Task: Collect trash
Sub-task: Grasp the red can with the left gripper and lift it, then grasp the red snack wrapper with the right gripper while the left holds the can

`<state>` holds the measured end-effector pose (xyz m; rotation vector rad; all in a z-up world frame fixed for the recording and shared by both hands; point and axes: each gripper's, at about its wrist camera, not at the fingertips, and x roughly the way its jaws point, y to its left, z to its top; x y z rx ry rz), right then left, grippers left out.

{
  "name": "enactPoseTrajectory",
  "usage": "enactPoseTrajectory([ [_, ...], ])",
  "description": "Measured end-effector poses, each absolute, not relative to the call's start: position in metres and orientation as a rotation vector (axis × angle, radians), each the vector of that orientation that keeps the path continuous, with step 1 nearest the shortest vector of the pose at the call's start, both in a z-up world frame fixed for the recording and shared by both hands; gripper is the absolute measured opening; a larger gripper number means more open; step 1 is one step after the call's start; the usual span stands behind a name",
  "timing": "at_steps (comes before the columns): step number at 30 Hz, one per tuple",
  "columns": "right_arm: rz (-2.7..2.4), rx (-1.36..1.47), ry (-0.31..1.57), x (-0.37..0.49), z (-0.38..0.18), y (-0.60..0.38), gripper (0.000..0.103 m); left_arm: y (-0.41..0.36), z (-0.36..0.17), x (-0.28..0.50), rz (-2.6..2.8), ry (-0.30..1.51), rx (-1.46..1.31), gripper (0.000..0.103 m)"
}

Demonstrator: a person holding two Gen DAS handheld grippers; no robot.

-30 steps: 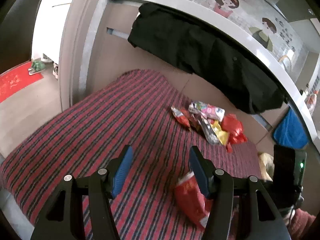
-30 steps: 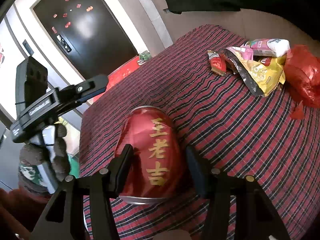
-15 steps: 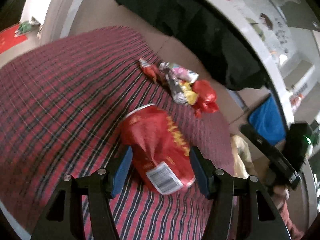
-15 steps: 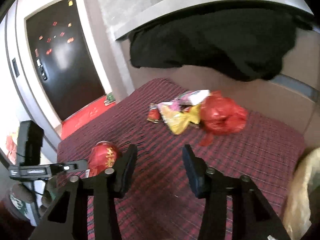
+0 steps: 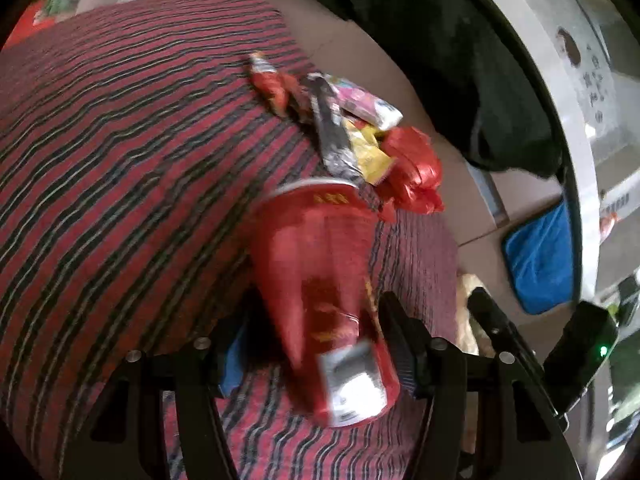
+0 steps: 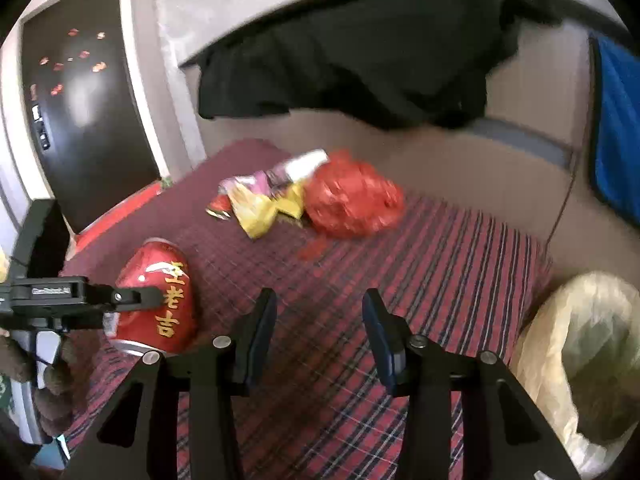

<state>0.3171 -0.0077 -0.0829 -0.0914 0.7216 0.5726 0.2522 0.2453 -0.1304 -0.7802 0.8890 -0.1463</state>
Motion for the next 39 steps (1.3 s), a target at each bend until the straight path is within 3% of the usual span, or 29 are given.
enactPoseTrajectory([
  [1, 0.57, -0.079, 0.742, 0.32, -0.088, -0.01, 0.042, 0.243, -0.129, 0.254, -0.14, 0.887, -0.765, 0.059],
  [3, 0.558, -0.047, 0.766, 0.324, -0.096, -0.015, 0.042, 0.237, -0.123, 0.254, -0.108, 0.877, -0.703, 0.035],
  [5, 0.543, -0.007, 0.777, 0.327, -0.102, -0.025, 0.042, 0.233, -0.116, 0.255, -0.104, 0.865, -0.663, 0.031],
  [16, 0.556, -0.069, 0.71, 0.33, -0.087, -0.019, 0.042, 0.246, -0.066, 0.24, 0.016, 0.697, -0.429, 0.031],
  [26, 0.758, -0.237, 0.69, 0.361, -0.071, 0.133, 0.037, 0.317, -0.05, 0.226, 0.176, 0.597, -0.283, 0.031],
  [31, 0.788, -0.298, 0.745, 0.384, -0.089, 0.214, 0.028, 0.351, -0.061, 0.224, 0.18, 0.594, -0.33, 0.031],
  [39, 0.662, -0.533, 0.75, 0.414, -0.128, 0.277, 0.026, 0.366, -0.075, 0.233, 0.153, 0.617, -0.379, 0.031],
])
